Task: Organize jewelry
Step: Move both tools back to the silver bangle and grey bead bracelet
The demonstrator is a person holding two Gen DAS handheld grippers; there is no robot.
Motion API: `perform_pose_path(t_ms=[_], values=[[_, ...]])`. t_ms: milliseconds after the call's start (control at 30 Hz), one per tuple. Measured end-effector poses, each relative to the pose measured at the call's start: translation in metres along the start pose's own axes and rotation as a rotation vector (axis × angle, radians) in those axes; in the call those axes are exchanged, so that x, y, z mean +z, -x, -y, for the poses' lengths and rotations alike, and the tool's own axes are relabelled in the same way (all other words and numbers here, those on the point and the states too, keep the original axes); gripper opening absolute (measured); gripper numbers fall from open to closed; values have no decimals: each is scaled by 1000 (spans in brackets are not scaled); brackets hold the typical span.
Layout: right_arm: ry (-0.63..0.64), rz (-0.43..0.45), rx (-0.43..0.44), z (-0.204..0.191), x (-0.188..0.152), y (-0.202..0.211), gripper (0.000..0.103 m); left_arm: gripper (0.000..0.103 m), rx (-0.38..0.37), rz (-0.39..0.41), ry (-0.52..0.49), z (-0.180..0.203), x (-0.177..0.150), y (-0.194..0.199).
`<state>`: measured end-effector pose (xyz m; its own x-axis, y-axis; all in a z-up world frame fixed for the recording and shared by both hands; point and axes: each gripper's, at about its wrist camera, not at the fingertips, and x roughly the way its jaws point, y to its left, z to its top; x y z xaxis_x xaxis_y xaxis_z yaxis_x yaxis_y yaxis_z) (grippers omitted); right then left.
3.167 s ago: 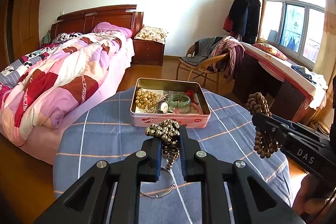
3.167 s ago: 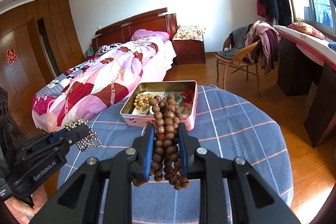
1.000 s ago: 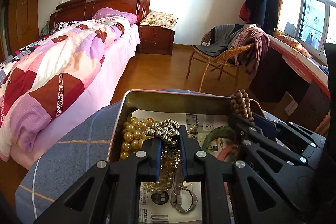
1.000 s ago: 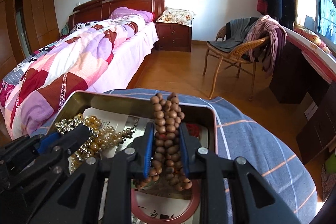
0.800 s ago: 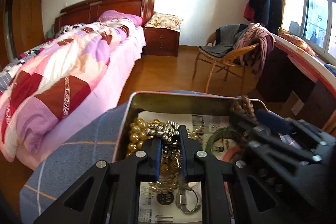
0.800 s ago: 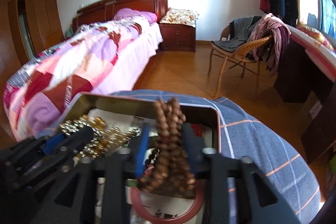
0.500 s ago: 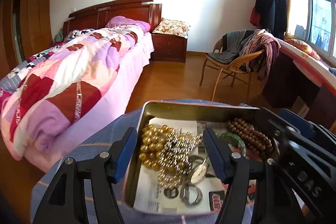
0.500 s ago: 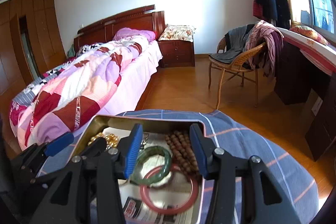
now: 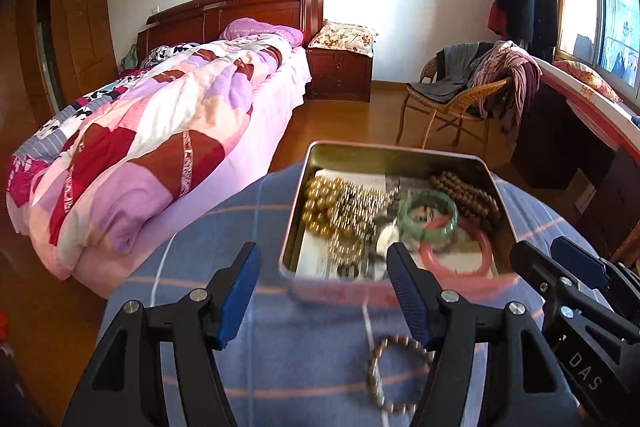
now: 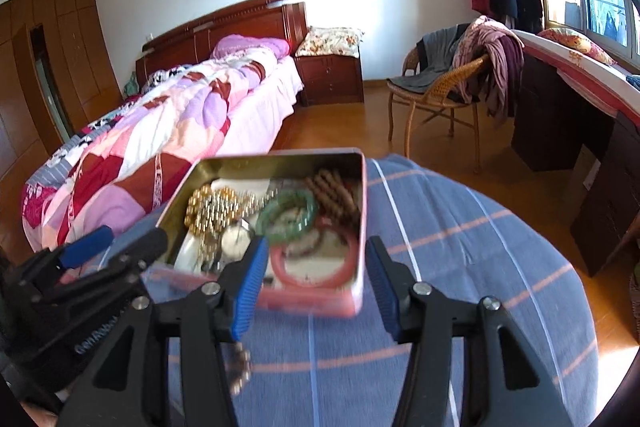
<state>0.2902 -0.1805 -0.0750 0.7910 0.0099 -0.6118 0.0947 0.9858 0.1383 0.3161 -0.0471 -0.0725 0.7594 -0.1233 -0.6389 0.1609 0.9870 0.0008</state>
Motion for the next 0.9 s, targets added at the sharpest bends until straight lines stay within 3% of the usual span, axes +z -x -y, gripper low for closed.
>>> perform_pose_path(t_ms=[167, 500, 900], values=[[25, -47, -22, -3, -17, 13, 54, 66, -1, -15, 5, -4, -19, 20], [50, -55, -26, -4, -42, 45, 54, 66, -15, -47, 35, -15, -68, 54], [70, -61, -17, -5, -62, 64, 55, 66, -26, -54, 8, -22, -100, 77]])
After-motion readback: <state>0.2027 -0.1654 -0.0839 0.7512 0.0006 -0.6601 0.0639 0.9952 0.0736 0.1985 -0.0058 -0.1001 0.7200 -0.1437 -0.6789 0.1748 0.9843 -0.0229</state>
